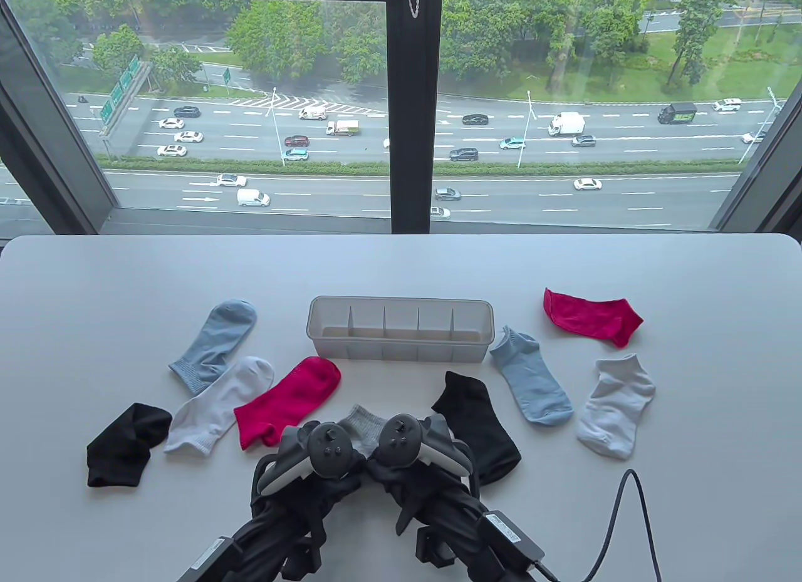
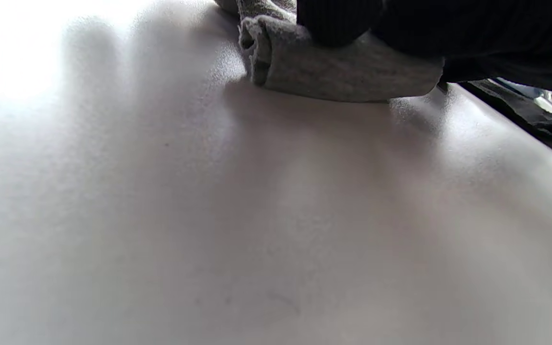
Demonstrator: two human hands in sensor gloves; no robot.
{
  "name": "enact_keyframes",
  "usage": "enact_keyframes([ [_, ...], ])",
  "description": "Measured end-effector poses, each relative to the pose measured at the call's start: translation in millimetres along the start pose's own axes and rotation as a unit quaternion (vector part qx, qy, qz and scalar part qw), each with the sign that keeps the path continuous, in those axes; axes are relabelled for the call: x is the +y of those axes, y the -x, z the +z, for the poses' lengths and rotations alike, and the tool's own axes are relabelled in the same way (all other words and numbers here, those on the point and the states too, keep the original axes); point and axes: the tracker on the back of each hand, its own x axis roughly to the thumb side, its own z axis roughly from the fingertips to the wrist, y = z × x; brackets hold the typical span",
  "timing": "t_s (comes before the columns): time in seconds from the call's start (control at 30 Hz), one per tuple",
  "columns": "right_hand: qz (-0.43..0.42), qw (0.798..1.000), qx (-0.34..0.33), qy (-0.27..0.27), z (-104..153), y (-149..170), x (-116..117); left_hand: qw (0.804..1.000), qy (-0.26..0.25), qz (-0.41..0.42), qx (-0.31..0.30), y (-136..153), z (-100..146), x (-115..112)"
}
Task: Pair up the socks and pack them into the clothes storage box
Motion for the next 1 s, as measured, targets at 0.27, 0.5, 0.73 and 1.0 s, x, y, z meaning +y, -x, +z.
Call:
enact_keyframes([
  [0.27, 0.028, 1.0, -0.002, 0.013, -1, -1, 1, 0.999, 0.027, 0.023, -0.003, 8, -1, -1],
  [0.5, 0.002, 1.0, 0.012, 0.02, -2, -2, 1, 0.998, 0.054, 0.035, -0.001, 11, -4, -3],
  [0.73, 0.038, 0.999, -0.002, -0.001, -3, -1, 0, 0.998, 0.049, 0.047, 0.0, 11, -5, -5],
  [1.0, 0.005, 1.0, 0.006, 0.021, -2, -2, 2, 0.999, 0.036, 0.01, 0.003, 8, -2, -6],
])
